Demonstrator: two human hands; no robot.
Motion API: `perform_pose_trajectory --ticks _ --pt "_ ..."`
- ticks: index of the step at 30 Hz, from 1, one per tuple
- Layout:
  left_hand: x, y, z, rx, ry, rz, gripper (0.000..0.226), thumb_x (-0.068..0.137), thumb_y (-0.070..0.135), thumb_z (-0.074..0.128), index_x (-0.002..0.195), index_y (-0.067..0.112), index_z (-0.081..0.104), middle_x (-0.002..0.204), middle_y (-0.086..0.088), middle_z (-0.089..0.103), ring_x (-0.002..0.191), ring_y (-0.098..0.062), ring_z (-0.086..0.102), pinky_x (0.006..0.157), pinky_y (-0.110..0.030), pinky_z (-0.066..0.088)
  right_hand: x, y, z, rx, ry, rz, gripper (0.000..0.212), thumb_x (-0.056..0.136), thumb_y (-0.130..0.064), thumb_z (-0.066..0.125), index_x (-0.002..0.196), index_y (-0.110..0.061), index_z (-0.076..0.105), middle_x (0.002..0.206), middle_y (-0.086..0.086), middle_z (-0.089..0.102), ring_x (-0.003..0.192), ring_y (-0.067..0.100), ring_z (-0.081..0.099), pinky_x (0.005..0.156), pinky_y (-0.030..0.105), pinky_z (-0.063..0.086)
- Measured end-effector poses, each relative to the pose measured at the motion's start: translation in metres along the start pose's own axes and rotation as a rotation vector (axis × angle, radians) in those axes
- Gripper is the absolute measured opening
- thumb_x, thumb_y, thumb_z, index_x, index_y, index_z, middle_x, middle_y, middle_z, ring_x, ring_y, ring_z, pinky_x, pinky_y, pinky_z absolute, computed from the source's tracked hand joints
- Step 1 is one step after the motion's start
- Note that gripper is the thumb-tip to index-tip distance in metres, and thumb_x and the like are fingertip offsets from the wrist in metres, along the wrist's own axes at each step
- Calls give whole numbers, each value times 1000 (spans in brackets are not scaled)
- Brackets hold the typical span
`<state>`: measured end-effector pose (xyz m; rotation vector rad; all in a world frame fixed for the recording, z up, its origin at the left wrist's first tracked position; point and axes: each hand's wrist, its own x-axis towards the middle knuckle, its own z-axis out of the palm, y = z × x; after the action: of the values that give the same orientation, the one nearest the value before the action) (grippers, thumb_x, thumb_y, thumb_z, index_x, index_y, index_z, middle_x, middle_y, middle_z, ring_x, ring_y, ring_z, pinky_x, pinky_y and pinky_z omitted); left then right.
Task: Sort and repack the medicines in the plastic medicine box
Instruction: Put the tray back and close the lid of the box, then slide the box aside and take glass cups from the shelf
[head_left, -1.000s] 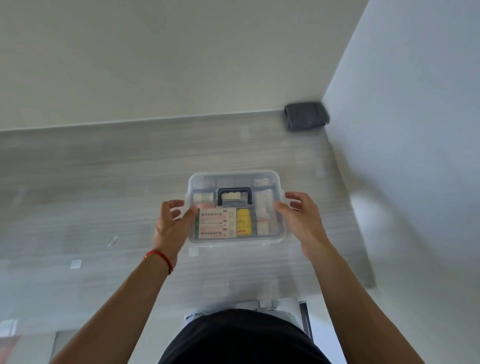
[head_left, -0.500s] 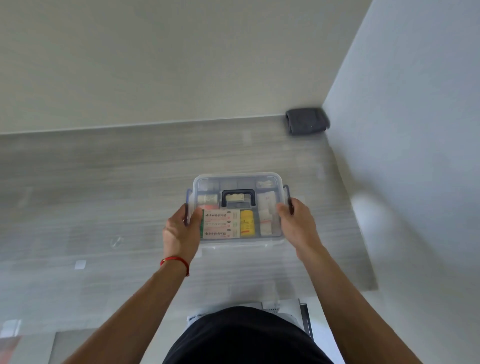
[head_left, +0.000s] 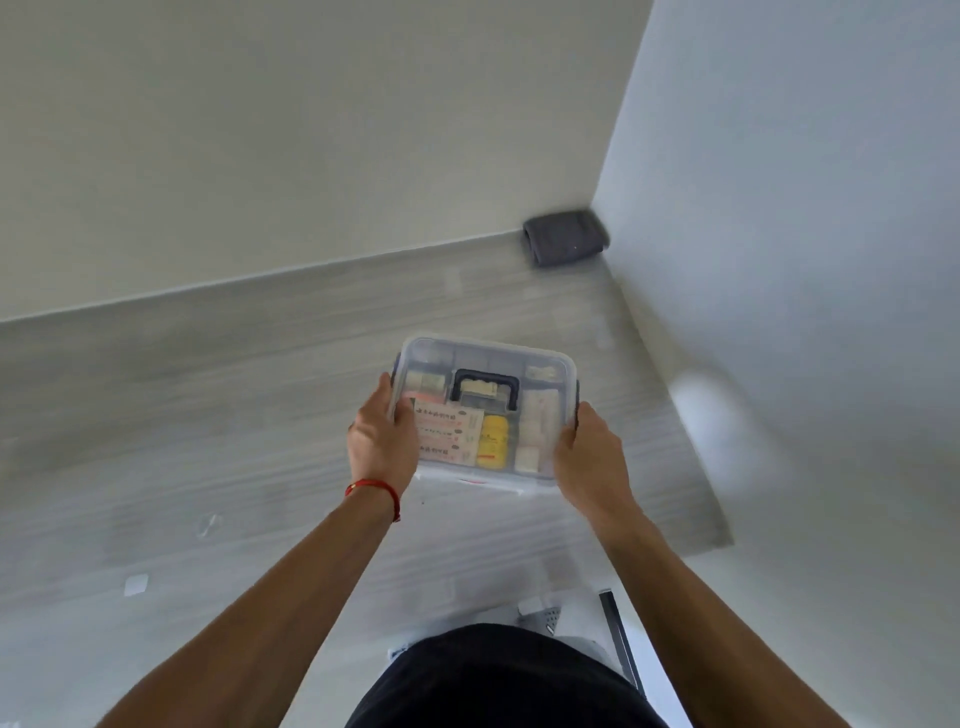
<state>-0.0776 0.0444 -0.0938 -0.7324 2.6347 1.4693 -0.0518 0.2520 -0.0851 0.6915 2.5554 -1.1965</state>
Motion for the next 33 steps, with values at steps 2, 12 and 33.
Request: perform_pose_trajectory --ticks 2,12,33 --pt "15 18 15 -20 -101 21 47 100 24 46 146 29 49 117 4 66 93 -20 65 66 -16 46 -4 17 -12 104 27 87 19 104 -21 42 112 -14 57 99 4 65 82 17 63 65 31 54" --pt "60 104 122 -204 -661 -13 47 87 1 69 132 11 63 121 -7 69 90 -17 71 77 -24 57 -32 78 -66 625 166 358 12 96 -12 64 107 -18 66 101 1 74 93 20 74 88 41 63" --pt "23 152 159 -279 -638 6 34 89 1 56 115 16 70 103 -1 67 88 -14 66 62 -17 49 -65 106 -94 830 222 430 49 98 -15 61 145 -12 48 125 7 64 102 25 72 99 48 58"
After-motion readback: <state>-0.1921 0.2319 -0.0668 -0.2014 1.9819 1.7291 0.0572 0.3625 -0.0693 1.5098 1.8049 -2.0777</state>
